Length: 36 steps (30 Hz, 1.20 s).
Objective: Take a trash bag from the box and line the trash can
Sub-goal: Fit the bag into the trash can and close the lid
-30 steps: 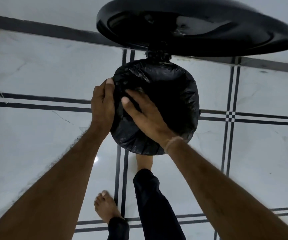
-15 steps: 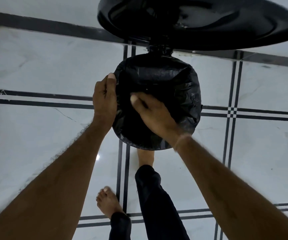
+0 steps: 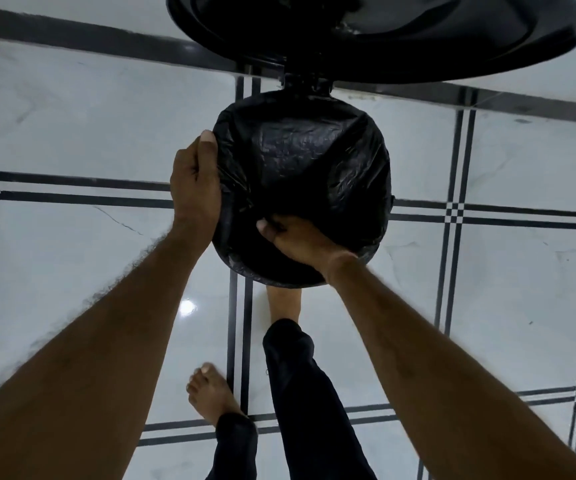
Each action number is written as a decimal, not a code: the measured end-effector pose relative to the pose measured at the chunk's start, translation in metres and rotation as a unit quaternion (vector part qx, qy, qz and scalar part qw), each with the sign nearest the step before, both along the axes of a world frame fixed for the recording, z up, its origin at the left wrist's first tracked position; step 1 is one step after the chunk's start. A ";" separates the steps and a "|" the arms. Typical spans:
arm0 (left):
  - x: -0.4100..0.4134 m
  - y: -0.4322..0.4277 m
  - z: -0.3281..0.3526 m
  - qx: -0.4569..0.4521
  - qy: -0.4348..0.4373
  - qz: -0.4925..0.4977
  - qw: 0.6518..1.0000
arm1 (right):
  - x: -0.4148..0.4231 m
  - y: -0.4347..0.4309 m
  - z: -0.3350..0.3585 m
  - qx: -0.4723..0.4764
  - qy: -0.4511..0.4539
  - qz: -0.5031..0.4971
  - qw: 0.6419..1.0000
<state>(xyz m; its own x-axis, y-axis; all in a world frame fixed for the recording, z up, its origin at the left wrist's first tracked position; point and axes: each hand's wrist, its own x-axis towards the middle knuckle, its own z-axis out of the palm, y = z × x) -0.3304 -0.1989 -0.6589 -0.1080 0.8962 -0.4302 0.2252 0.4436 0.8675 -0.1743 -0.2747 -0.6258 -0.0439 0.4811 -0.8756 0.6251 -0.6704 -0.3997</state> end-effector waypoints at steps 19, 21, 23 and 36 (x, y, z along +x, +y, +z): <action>0.000 -0.001 0.001 0.020 0.023 -0.015 0.999 | 0.041 0.057 0.068 0.190 -0.050 -0.080 0.977; 0.000 0.000 0.000 0.017 0.028 -0.009 0.999 | 0.040 0.029 0.088 0.133 -0.054 -0.074 0.987; 0.001 0.000 -0.001 0.007 0.032 -0.004 0.999 | 0.043 0.011 0.076 0.045 -0.072 -0.081 0.993; -0.001 -0.001 -0.001 -0.007 0.021 0.008 1.000 | 0.004 0.023 0.049 0.199 -0.056 -0.182 0.961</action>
<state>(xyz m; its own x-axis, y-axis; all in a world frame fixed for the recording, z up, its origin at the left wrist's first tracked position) -0.3314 -0.1994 -0.6598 -0.1408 0.8882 -0.4375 0.2546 0.4595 0.8509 -0.1708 -0.2517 -0.5769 0.2750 0.7449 -0.6078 0.4313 -0.6606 -0.6145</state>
